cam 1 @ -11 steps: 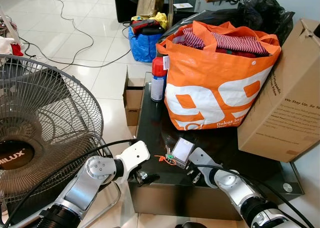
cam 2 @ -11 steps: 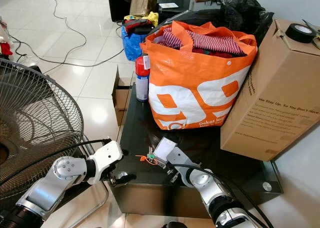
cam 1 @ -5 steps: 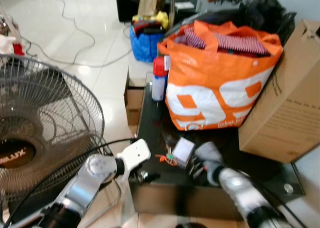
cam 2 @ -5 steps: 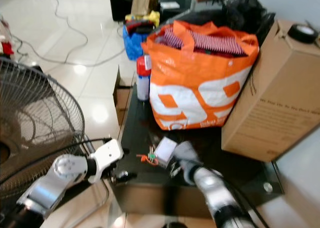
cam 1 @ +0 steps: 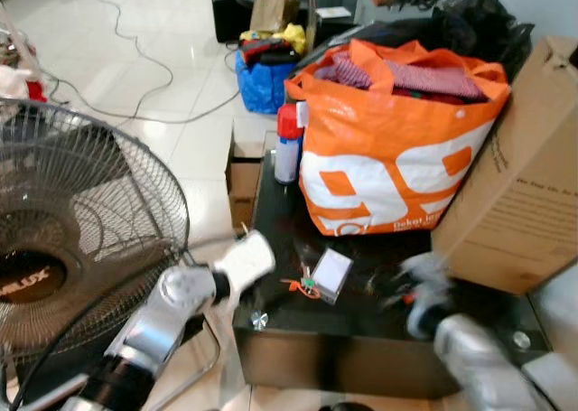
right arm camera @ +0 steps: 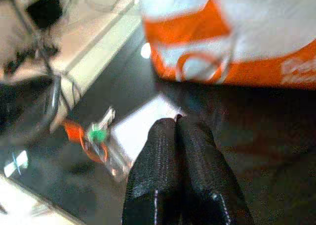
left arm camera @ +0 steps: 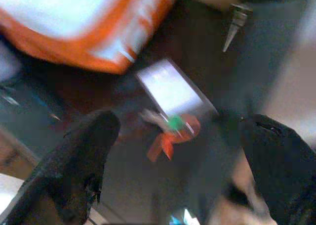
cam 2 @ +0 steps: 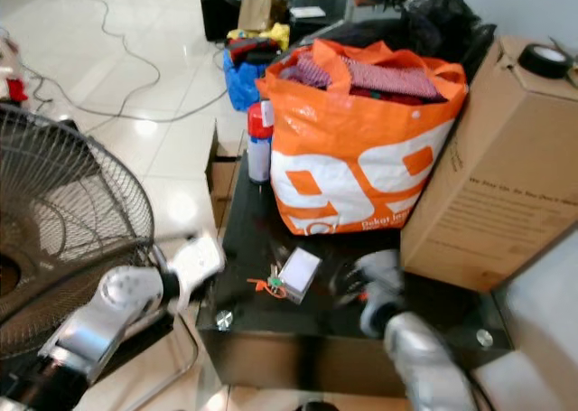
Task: Hang keys on a hook
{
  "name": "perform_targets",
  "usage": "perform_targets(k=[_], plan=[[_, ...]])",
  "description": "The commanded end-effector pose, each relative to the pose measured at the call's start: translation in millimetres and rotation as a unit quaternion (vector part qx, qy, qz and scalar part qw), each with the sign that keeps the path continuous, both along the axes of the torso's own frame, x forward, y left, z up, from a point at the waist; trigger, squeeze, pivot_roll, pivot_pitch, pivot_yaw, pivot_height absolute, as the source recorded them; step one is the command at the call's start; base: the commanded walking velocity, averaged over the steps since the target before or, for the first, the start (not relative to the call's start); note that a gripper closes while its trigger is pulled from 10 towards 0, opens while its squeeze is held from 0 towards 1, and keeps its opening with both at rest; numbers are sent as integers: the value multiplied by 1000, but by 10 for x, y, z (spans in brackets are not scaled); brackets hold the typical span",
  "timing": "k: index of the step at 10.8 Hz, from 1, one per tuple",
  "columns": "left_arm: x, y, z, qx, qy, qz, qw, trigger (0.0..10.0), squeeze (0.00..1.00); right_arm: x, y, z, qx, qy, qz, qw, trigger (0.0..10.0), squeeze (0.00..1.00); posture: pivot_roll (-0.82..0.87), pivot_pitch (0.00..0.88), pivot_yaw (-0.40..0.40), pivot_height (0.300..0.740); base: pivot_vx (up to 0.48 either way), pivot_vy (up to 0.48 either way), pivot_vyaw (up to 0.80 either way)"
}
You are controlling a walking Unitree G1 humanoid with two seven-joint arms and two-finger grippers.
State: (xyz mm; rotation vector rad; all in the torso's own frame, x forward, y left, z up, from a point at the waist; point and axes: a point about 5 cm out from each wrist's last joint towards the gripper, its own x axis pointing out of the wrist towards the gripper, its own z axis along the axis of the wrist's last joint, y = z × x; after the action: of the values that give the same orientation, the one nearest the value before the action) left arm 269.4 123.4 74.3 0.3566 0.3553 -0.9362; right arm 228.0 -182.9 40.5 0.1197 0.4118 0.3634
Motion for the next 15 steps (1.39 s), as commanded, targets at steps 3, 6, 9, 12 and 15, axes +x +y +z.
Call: perform_targets(k=[3,6,9,12,15], plan=[[82,212,359,-72,-82,170,979,10000,0,-179,-35,443,68,-60,-105,990,0,0,-126,0,20,740,0,0,0],[204,176,570,-73,-145,201,966,10000,0,-160,94,710,105,-100,-167,975,0,0,-93,0,32,740,0,0,0],[204,110,533,-76,-147,204,965,10000,0,-101,156,771,64,-108,-175,977,0,0,-124,0,49,740,0,0,0],[251,147,514,-77,-142,223,961,10000,0,32,209,837,17,-123,-184,975,10000,0,-142,0,78,740,0,0,0],[344,151,561,-79,-150,233,958,10000,0,90,176,809,-5,-114,-198,974,10000,0,-162,0,90,740,0,0,0]])
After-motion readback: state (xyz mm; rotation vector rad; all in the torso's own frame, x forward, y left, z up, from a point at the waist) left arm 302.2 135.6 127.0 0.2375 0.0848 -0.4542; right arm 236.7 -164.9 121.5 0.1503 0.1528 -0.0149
